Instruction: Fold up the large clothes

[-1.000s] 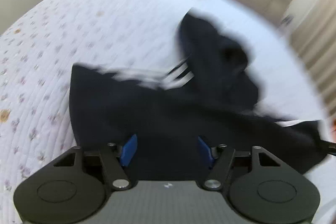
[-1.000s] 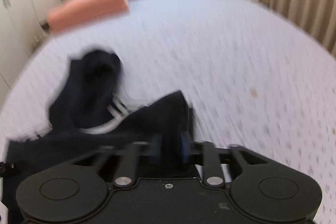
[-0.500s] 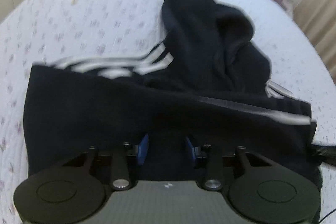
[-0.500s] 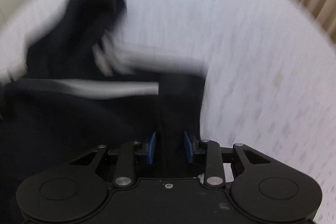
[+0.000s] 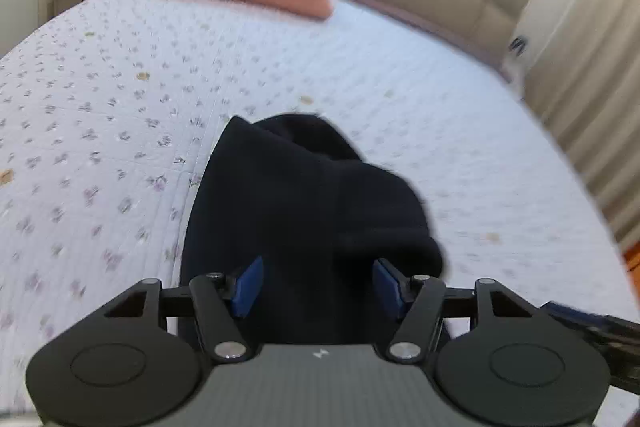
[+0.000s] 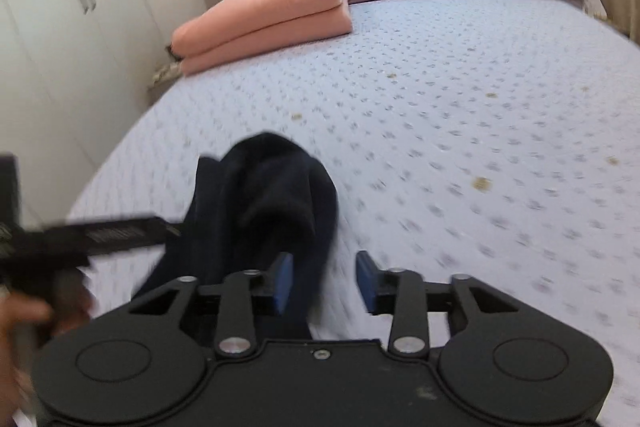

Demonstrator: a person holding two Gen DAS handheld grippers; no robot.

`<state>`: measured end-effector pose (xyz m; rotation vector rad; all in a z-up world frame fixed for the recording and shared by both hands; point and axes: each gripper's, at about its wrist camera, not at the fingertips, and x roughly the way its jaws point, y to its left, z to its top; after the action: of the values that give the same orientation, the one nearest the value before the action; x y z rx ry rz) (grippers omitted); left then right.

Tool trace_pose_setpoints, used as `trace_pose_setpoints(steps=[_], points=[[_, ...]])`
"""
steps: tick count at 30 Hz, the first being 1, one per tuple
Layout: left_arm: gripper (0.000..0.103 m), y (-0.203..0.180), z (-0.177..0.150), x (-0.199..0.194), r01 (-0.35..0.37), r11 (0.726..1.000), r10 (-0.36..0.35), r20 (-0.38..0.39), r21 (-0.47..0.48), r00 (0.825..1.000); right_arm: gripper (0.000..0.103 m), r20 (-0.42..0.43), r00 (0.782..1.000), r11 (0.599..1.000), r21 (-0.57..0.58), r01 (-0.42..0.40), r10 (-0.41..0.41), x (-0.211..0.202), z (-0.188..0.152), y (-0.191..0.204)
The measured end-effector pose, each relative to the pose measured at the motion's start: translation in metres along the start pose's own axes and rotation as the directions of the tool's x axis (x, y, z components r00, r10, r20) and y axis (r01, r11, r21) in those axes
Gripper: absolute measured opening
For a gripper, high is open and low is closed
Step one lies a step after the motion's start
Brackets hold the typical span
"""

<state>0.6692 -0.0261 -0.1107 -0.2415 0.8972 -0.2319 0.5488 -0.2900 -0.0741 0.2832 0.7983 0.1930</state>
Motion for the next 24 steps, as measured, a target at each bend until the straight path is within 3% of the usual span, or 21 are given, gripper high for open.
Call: trace_pose_setpoints(steps=[2, 5, 7, 9, 11, 12, 13, 14, 15, 16, 20, 22, 23, 24], points=[[0.061, -0.003, 0.006, 0.020, -0.036, 0.999, 0.037, -0.022, 0.038, 0.999, 0.055, -0.002, 1.000, 1.000, 0.016, -0.020, 0.020, 0.023, 0.007, 0.002], [0.060, -0.007, 0.006, 0.040, -0.072, 0.991, 0.077, -0.035, 0.117, 0.996, 0.069, -0.037, 0.998, 0.999, 0.006, -0.043, 0.043, 0.055, 0.013, 0.005], [0.057, -0.009, 0.005, 0.048, -0.098, 0.980, 0.106, -0.038, 0.173, 0.994, 0.071, -0.047, 0.998, 0.999, -0.007, -0.052, 0.052, 0.070, 0.016, 0.009], [0.051, -0.004, 0.006, 0.048, -0.120, 0.978, 0.126, -0.023, 0.168, 0.992, 0.071, -0.067, 0.997, 0.999, -0.029, -0.040, 0.038, 0.084, 0.018, 0.012], [0.041, 0.012, 0.006, 0.041, -0.112, 0.989, 0.114, -0.005, 0.100, 0.994, 0.071, -0.108, 0.994, 0.999, -0.038, -0.037, 0.033, 0.099, 0.016, 0.015], [0.027, 0.020, 0.005, 0.038, -0.098, 0.993, 0.098, -0.003, 0.072, 0.995, 0.068, -0.130, 0.991, 0.998, -0.040, -0.038, 0.033, 0.106, 0.015, 0.017], [0.013, 0.029, 0.004, 0.033, -0.082, 0.996, 0.082, -0.001, 0.045, 0.997, 0.054, -0.142, 0.990, 0.998, -0.059, -0.033, 0.024, 0.113, 0.013, 0.022], [0.013, 0.039, 0.004, 0.028, -0.073, 0.997, 0.073, 0.001, 0.005, 0.997, 0.044, -0.126, 0.992, 0.996, -0.084, -0.022, 0.012, 0.112, 0.011, 0.027], [0.013, 0.049, 0.005, 0.022, -0.070, 0.996, 0.070, -0.001, -0.049, 0.998, 0.023, -0.095, 0.995, 0.994, -0.108, -0.004, -0.006, 0.109, 0.011, 0.032], [0.012, 0.061, 0.006, 0.014, -0.075, 0.991, 0.076, 0.008, -0.110, 0.997, 0.013, -0.062, 0.998, 0.992, -0.123, 0.011, -0.019, 0.104, 0.012, 0.034], [0.010, 0.125, 0.003, -0.035, -0.004, 0.924, 0.049, 0.109, -0.381, 0.993, 0.008, 0.026, 0.999, 0.998, -0.044, 0.045, -0.044, 0.064, 0.024, 0.012], [0.011, 0.150, -0.001, -0.046, 0.005, 0.900, 0.051, 0.115, -0.436, 0.992, 0.008, 0.063, 0.993, 0.995, 0.047, 0.093, -0.096, 0.042, 0.028, -0.012], [0.011, 0.161, -0.003, -0.043, 0.038, 0.892, 0.009, 0.102, -0.450, 0.995, 0.014, 0.056, 0.995, 0.991, 0.110, 0.072, -0.079, 0.037, 0.027, -0.028], [0.011, 0.168, -0.006, -0.036, 0.038, 0.889, -0.006, 0.070, -0.456, 0.997, 0.029, 0.034, 0.998, 0.984, 0.169, 0.053, -0.059, 0.038, 0.024, -0.040]])
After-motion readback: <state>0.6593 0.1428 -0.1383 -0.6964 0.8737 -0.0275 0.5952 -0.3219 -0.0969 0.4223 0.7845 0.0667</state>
